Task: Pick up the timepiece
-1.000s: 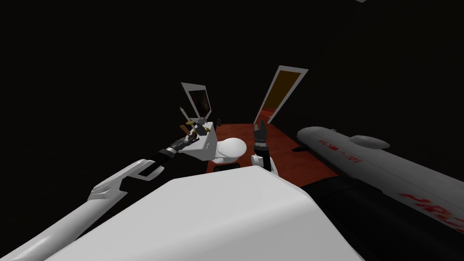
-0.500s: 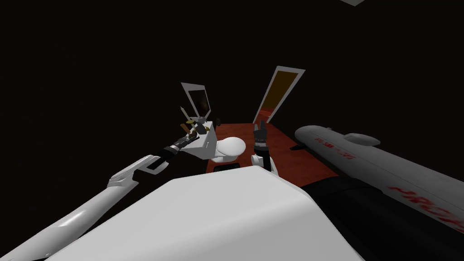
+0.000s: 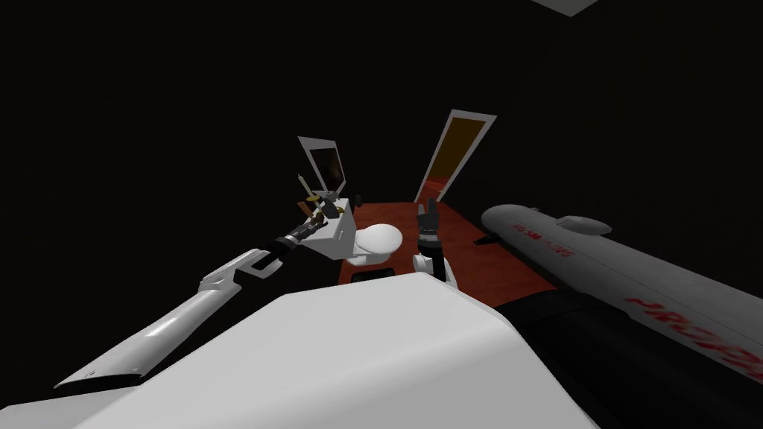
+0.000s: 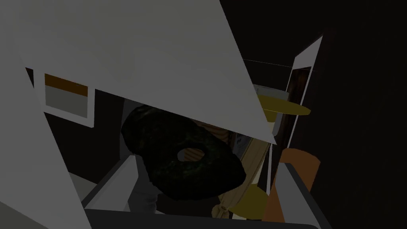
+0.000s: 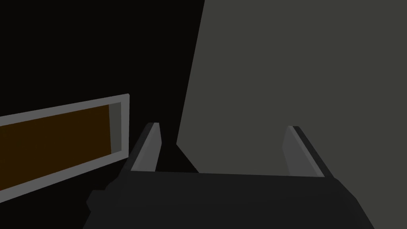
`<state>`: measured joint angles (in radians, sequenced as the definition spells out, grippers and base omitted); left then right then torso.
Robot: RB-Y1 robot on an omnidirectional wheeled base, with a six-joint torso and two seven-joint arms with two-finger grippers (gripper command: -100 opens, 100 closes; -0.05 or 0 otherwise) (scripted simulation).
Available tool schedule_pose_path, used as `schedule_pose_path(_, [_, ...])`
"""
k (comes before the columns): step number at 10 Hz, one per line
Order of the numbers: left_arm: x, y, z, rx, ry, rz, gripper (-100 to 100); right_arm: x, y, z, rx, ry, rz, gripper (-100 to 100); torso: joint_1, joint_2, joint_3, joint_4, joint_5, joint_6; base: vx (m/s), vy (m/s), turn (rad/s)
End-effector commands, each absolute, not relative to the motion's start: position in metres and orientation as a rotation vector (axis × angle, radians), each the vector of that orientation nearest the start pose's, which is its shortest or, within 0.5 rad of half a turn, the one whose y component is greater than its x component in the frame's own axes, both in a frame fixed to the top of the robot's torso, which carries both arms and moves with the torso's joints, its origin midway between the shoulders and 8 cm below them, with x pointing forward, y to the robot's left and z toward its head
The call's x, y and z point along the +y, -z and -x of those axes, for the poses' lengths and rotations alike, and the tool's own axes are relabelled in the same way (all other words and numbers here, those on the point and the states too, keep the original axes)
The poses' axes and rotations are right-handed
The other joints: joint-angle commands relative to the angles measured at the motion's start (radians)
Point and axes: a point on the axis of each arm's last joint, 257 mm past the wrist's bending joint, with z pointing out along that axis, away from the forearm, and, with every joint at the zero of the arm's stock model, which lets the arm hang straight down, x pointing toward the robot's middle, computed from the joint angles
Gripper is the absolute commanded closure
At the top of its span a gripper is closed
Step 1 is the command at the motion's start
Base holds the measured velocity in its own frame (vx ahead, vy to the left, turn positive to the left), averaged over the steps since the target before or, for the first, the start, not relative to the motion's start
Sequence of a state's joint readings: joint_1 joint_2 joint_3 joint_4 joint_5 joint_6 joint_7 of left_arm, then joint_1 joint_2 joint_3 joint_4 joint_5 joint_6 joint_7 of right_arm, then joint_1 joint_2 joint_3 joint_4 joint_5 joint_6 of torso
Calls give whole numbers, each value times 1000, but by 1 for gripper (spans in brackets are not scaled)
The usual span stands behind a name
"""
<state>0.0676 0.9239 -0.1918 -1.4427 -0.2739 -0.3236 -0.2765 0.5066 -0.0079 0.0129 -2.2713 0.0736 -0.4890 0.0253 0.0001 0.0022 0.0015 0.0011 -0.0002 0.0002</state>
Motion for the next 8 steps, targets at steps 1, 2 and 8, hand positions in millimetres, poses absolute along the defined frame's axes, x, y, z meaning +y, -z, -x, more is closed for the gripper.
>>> schedule_pose_path(1, [405, 226, -506, 1746, 305, -107, -100, -267, -16, -349, 686, -1238, -618, 0, 0, 0, 0, 0, 0, 0, -9, -3, 9])
schedule_pose_path(2, [411, 230, -505, 1755, 294, -98, -100, -267, -15, -349, 686, -1238, -618, 0, 0, -3, -1, -1, 0, 0, 12, 0, -2])
schedule_pose_path(8, [400, 236, -535, 1754, 342, -110, -100, -267, -15, -349, 686, -1238, -618, 0, 0, -4, -3, -2, 1, 0, -56, -10, -32])
